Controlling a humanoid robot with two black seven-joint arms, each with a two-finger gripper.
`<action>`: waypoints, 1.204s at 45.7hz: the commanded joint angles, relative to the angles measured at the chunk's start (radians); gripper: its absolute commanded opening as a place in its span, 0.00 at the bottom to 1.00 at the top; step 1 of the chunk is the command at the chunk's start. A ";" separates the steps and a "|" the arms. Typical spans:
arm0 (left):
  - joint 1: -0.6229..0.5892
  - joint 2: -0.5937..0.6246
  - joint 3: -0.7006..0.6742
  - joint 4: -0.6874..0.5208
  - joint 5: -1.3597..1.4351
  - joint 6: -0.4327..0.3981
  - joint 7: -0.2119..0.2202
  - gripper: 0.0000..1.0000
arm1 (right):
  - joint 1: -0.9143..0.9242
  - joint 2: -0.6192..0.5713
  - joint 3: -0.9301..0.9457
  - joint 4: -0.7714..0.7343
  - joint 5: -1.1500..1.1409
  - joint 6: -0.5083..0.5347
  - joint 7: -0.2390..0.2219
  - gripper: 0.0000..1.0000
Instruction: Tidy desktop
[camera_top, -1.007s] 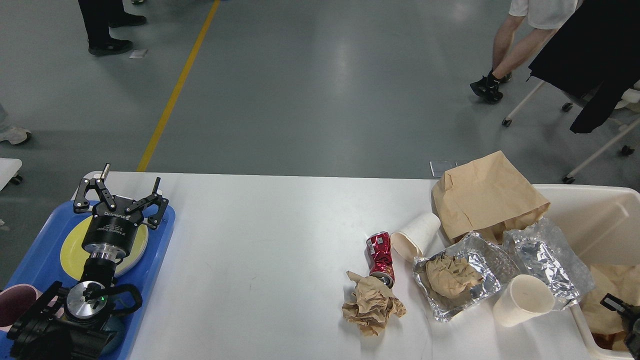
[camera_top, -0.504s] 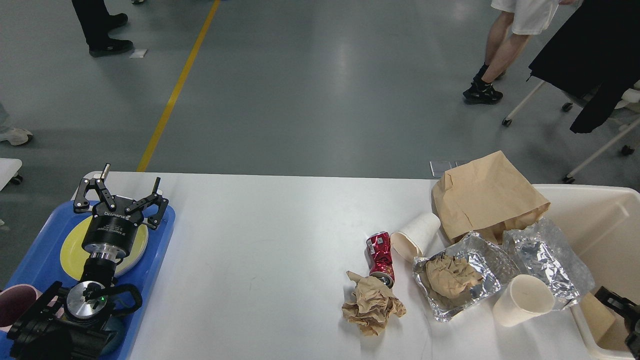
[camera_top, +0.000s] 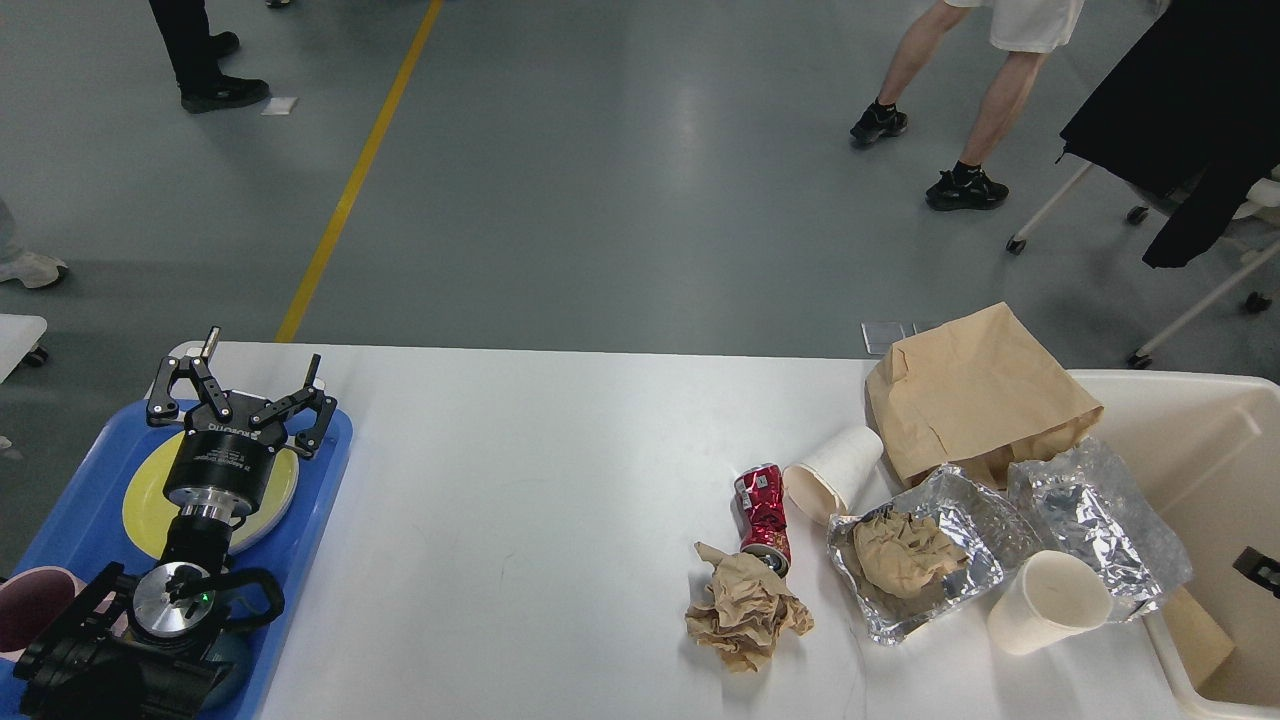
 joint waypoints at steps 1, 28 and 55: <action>0.000 0.000 0.000 0.000 0.000 0.000 0.000 0.97 | 0.129 -0.090 -0.015 0.133 -0.049 0.034 -0.037 1.00; 0.000 0.000 0.000 0.000 0.000 -0.001 0.000 0.97 | 1.172 -0.080 -0.638 0.863 -0.217 0.290 -0.176 1.00; 0.000 0.000 0.000 0.002 0.000 0.002 0.000 0.97 | 1.874 0.210 -0.531 1.391 -0.175 0.635 -0.168 1.00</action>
